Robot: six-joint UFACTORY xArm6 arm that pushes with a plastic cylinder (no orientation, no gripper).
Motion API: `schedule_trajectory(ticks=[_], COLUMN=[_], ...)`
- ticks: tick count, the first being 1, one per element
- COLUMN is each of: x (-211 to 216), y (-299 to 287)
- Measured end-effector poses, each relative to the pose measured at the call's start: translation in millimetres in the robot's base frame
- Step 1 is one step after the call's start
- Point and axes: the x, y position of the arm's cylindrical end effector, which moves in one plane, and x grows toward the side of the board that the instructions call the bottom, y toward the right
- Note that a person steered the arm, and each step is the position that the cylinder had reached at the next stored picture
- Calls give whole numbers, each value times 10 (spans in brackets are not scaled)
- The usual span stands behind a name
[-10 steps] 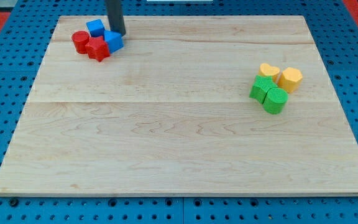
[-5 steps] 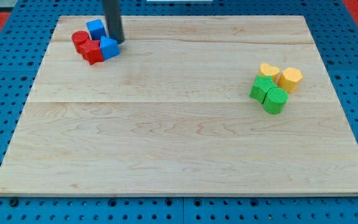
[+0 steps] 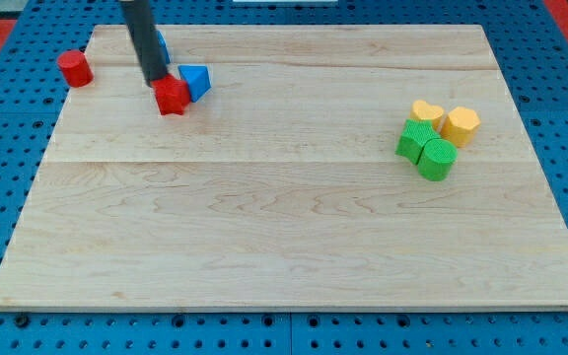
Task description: Place the red star to the left center of the board
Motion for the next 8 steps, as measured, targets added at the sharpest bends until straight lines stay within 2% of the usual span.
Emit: schedule_trajectory(ticks=[1, 2, 5, 6, 8], x=[-269, -361, -4, 36, 37], y=[404, 849, 1642, 1533, 136])
